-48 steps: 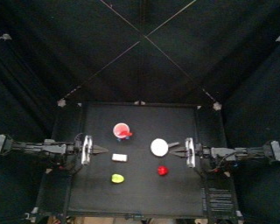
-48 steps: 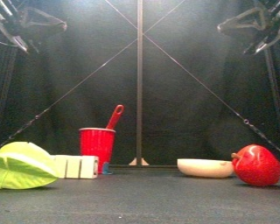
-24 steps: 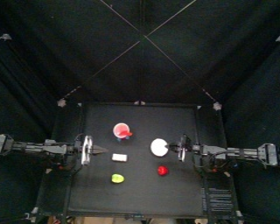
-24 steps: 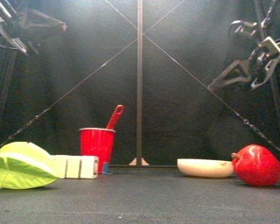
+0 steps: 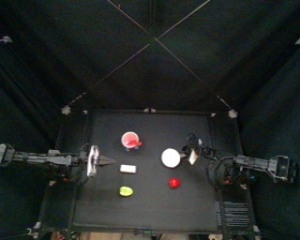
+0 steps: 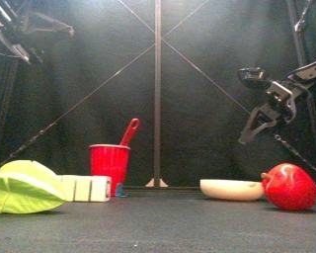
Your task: Grab pan
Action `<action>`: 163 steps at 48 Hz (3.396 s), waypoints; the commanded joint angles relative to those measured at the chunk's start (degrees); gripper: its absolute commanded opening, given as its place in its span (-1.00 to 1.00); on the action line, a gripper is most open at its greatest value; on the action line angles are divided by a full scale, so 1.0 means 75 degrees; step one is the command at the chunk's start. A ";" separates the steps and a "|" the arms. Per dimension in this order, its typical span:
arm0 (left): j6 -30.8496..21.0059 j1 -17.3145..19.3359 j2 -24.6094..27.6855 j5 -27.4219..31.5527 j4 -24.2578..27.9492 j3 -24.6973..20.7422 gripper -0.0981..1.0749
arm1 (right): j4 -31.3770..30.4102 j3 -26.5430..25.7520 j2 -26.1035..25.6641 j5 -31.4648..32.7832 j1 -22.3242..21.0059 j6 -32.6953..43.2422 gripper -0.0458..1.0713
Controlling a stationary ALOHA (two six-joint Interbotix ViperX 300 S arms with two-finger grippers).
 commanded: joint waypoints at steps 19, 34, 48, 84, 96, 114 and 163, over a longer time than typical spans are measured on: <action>0.0000 0.0000 0.0047 -0.0609 0.0000 0.0094 -0.86 | -0.0258 -0.0480 0.1031 0.0305 -0.0082 -0.0012 -0.19; -0.0047 -0.0012 0.0047 -0.0609 -0.0023 0.0105 -0.86 | -0.0340 -0.0574 0.1512 0.0070 -0.0070 -0.0023 0.25; -0.0035 -0.0012 0.0047 -0.0609 -0.0023 0.0141 -0.86 | -0.0340 -0.0773 0.2145 0.0035 -0.0070 -0.0023 0.29; -0.0035 -0.0012 0.0047 -0.0609 -0.0023 0.0176 -0.86 | -0.0527 -0.1500 0.3352 0.0129 -0.0047 -0.0012 0.29; -0.0035 0.0000 0.0047 -0.0609 -0.0012 0.0187 -0.86 | -0.0621 -0.1465 0.3516 0.0129 -0.0035 -0.0023 0.29; -0.0035 -0.0012 0.0047 -0.0609 -0.0012 0.0187 -0.86 | -0.0797 -0.1559 0.3914 0.0129 -0.0094 -0.0023 0.25; -0.0070 -0.0023 0.0047 -0.0609 -0.0059 0.0258 -0.86 | -0.0609 -0.1184 0.2344 0.0445 -0.0094 -0.0012 -0.27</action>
